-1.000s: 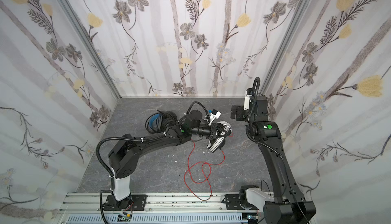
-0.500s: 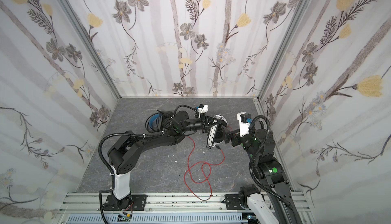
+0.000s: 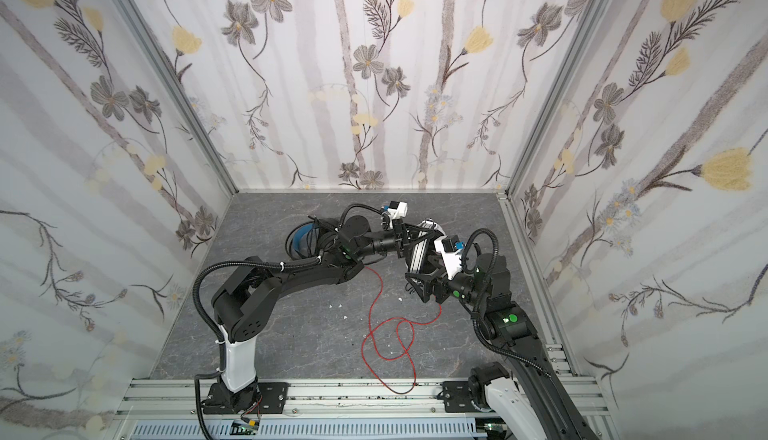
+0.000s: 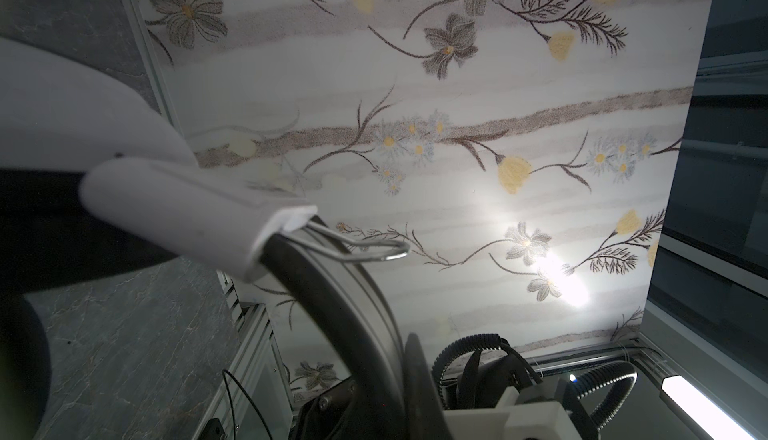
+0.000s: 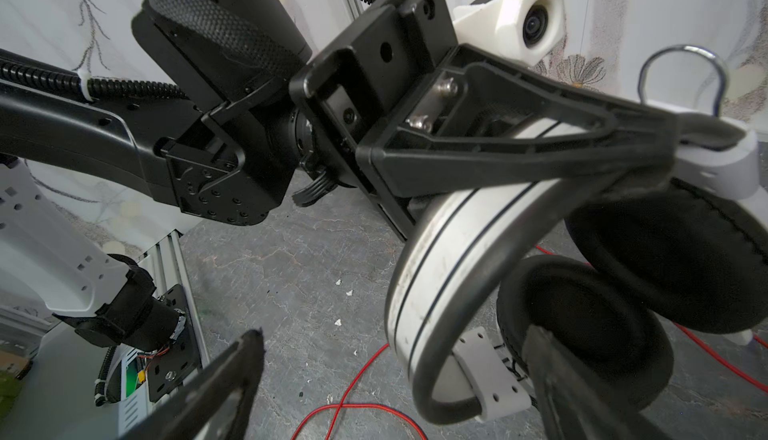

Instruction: Wrap the headphones

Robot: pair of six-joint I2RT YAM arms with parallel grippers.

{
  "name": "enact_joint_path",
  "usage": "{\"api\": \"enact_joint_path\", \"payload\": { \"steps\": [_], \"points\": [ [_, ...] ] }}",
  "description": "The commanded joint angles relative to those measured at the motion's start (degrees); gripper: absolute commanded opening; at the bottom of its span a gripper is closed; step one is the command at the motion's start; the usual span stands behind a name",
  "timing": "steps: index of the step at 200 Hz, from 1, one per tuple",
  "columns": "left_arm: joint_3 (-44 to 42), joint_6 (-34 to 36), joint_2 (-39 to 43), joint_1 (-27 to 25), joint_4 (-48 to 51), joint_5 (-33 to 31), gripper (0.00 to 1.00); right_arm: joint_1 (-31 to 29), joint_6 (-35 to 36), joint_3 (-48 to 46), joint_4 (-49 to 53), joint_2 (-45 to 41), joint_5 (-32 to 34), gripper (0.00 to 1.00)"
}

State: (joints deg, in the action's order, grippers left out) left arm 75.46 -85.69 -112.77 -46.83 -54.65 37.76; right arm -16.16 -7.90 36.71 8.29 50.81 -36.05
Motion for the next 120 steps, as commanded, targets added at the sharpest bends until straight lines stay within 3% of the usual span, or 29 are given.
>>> {"api": "enact_joint_path", "payload": {
  "steps": [1,59,102,120],
  "points": [
    [1.09,0.0,0.14,-0.02,-5.93,0.73,0.0,-0.1,-1.09,0.26,-6.1,2.35,-0.82,0.91],
    [1.01,0.31,0.84,-0.36,-4.91,0.76,0.0,-0.18,-1.42,1.79,-10.35,7.54,-0.56,0.72],
    [1.45,0.81,0.19,-1.06,-4.23,-0.08,0.01,-0.62,-1.57,1.79,-11.69,8.27,-0.6,0.42],
    [1.28,0.96,0.03,-1.25,-4.48,-0.75,0.02,-0.69,-1.68,1.88,-11.21,8.5,-0.12,0.22]
  ]
}}
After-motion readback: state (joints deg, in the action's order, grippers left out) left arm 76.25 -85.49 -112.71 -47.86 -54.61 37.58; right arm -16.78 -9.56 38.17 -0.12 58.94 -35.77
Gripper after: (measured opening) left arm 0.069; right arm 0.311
